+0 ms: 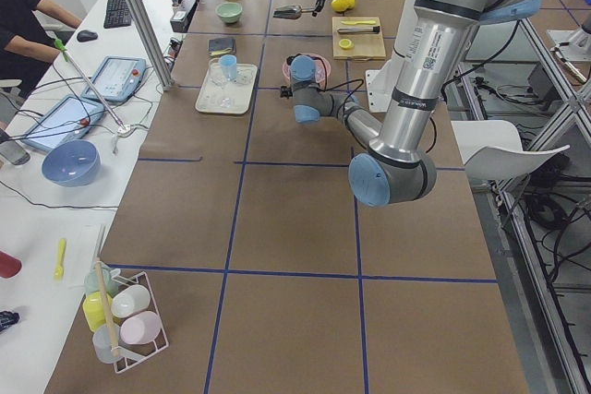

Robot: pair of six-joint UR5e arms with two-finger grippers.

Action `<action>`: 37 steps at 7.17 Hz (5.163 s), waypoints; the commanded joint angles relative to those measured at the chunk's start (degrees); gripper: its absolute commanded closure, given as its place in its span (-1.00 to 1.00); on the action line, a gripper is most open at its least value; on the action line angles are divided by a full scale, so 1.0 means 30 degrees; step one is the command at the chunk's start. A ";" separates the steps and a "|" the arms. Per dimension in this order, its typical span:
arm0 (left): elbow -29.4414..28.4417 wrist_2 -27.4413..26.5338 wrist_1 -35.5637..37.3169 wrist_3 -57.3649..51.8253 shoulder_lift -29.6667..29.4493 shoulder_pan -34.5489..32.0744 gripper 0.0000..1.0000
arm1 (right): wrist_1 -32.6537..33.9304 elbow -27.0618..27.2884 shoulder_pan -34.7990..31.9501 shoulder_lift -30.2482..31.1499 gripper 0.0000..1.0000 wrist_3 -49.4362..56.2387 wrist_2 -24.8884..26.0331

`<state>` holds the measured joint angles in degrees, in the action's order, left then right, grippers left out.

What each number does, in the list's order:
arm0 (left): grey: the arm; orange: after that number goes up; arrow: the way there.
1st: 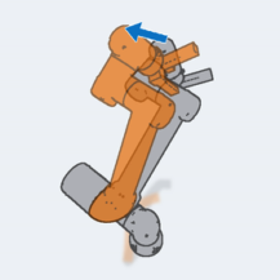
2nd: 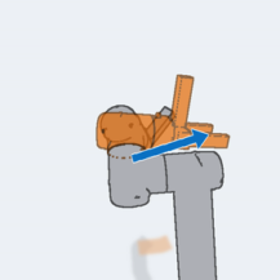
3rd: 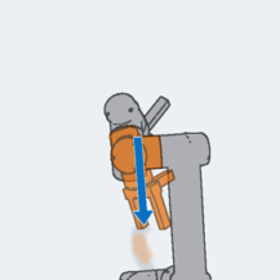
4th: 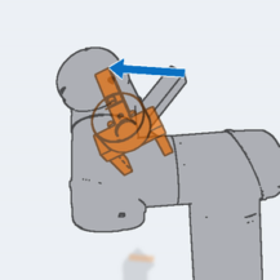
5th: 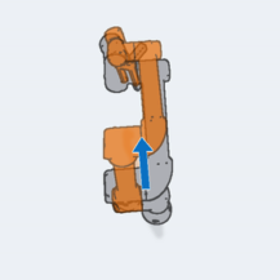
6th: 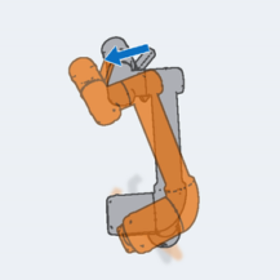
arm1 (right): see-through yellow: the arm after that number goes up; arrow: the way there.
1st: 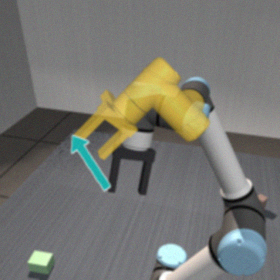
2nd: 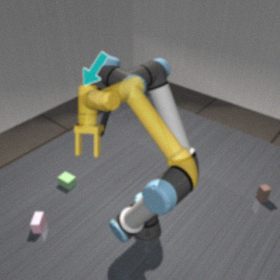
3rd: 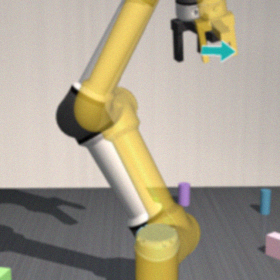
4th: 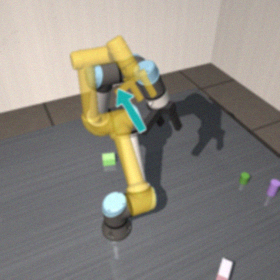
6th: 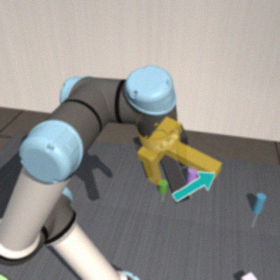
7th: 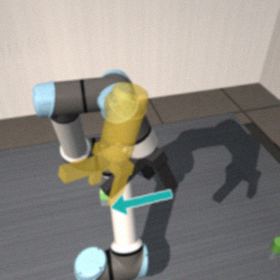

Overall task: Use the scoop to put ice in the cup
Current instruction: 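Lift the scoop with the right gripper toward the pink bowl, then dip the scoop into the ice cubes with the right gripper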

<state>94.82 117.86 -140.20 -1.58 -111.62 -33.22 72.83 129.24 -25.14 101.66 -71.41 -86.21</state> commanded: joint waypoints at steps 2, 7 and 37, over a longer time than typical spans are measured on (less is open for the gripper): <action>0.0006 0.0000 -0.0172 0.0000 0.0029 0.0000 -1.00 | 0.1297 0.0832 -0.1458 -0.2357 1.00 0.3905 -0.4010; -0.0287 0.0000 -0.0114 0.0000 -0.0118 0.0175 -1.00 | 1.2366 0.2240 -0.1346 -0.8867 1.00 1.5682 -0.5008; -0.1635 -0.0117 -0.0260 0.0146 -0.1319 0.2022 -1.00 | 2.7791 -1.0117 0.0237 -2.4161 1.00 2.8753 -0.2053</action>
<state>89.97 117.51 -140.98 -1.14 -115.50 -27.15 158.62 100.62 -24.50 29.03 14.85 -92.38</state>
